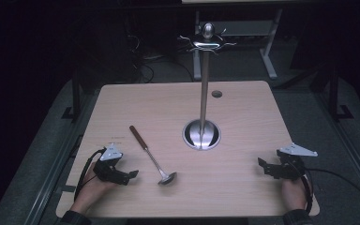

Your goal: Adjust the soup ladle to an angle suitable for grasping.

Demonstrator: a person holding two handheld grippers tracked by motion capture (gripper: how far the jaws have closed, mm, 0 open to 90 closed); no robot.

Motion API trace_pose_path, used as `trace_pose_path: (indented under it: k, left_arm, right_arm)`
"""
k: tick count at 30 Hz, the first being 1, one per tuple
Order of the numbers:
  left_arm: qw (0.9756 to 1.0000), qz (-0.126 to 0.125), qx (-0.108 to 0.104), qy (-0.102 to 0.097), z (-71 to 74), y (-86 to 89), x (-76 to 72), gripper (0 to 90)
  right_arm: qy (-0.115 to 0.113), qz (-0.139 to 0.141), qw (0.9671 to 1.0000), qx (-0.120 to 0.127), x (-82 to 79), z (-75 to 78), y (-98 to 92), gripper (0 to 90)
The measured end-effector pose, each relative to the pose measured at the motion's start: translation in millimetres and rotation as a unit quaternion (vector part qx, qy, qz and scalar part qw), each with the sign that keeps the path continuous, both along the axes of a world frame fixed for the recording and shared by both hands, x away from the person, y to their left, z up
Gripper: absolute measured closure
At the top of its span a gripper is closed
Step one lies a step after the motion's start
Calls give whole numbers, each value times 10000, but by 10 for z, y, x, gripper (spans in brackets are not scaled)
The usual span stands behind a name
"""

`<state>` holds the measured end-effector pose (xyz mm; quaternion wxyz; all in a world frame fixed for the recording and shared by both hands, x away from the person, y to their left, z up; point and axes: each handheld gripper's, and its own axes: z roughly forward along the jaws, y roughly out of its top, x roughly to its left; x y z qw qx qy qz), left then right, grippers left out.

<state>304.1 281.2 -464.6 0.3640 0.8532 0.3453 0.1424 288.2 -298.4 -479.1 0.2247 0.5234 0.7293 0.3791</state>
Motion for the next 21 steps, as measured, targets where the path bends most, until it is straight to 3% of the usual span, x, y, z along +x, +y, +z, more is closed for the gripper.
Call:
trace_pose_path:
  k: [9, 16, 21]
  left_arm:
    - [9999, -44, -23, 96, 63, -83, 1, 21]
    - [9998, -20, -174, 137, 123, -134, 6, 21]
    - [9999, -60, -110, 97, 173, -166, 24, 48]
  right_arm:
    - [-92, 64, 9999, 42, -10, 6, -12, 137]
    - [-163, 98, 9998, 98, -17, 6, -35, 137]
    - [-126, 124, 9998, 93, -13, 5, -31, 137]
